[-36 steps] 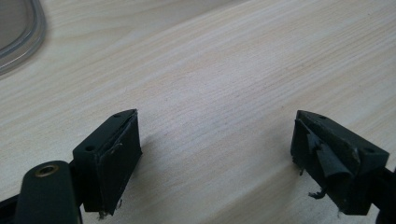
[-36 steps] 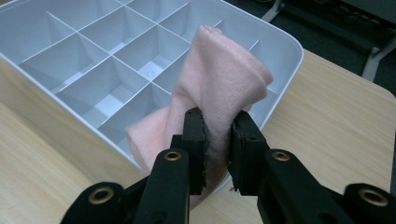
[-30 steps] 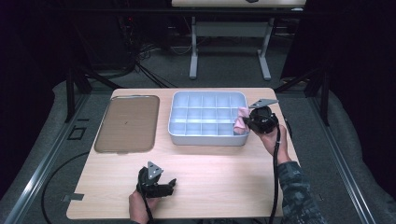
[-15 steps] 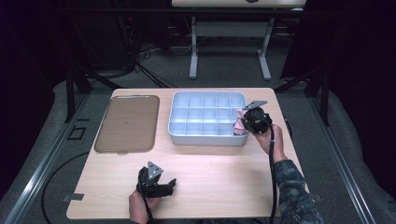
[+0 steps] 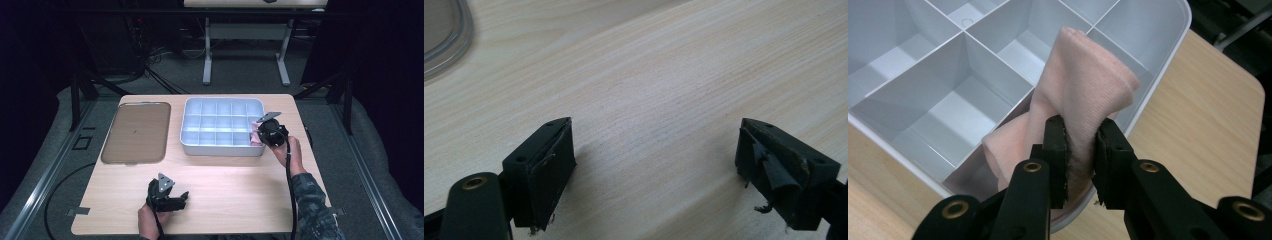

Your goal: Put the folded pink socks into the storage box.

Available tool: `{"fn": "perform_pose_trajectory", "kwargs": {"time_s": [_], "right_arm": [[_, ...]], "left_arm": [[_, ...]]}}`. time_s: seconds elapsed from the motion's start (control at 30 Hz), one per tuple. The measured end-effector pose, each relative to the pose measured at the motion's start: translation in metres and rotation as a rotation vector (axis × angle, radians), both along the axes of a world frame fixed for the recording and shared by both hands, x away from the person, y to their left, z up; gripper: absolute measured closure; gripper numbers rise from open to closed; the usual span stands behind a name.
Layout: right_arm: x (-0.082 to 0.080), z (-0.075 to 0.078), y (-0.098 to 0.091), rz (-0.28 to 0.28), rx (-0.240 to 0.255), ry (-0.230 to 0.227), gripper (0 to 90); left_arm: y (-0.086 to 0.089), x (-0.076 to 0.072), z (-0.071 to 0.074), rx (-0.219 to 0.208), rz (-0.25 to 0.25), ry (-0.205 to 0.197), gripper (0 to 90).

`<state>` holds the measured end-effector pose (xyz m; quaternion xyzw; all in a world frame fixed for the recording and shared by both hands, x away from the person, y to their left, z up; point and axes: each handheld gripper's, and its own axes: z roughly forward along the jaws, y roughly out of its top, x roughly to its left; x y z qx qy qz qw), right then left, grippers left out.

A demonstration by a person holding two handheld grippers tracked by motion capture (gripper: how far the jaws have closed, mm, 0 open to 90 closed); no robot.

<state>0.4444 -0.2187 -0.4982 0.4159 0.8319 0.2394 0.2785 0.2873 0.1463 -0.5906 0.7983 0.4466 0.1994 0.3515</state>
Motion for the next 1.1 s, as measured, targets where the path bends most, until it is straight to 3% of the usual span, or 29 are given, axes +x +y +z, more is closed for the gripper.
{"fn": "perform_pose_trajectory", "kwargs": {"time_s": [0.27, 0.73, 0.87, 0.97, 1.1], "right_arm": [[0.003, -0.003, 0.001, 0.01, -0.004, 0.023, 77.0], [0.009, -0.008, 0.002, 0.012, 0.0, 0.111, 74.8], [0.006, -0.005, -0.001, 0.027, 0.03, 0.13, 65.7], [0.002, 0.0, -0.001, 0.029, 0.047, 0.11, 57.1], [-0.002, 0.006, -0.003, 0.04, 0.067, 0.081, 53.1]], "left_arm": [[0.0, 0.0, 0.0, 0.0, 0.0, 0.0, 16.0], [-0.001, 0.0, 0.0, -0.001, 0.002, -0.001, 15.9], [-0.001, 0.0, 0.0, 0.0, 0.001, -0.001, 16.0], [-0.001, 0.0, 0.0, 0.0, 0.0, -0.002, 15.9], [-0.001, 0.0, 0.0, 0.0, 0.001, -0.002, 16.0]]}}
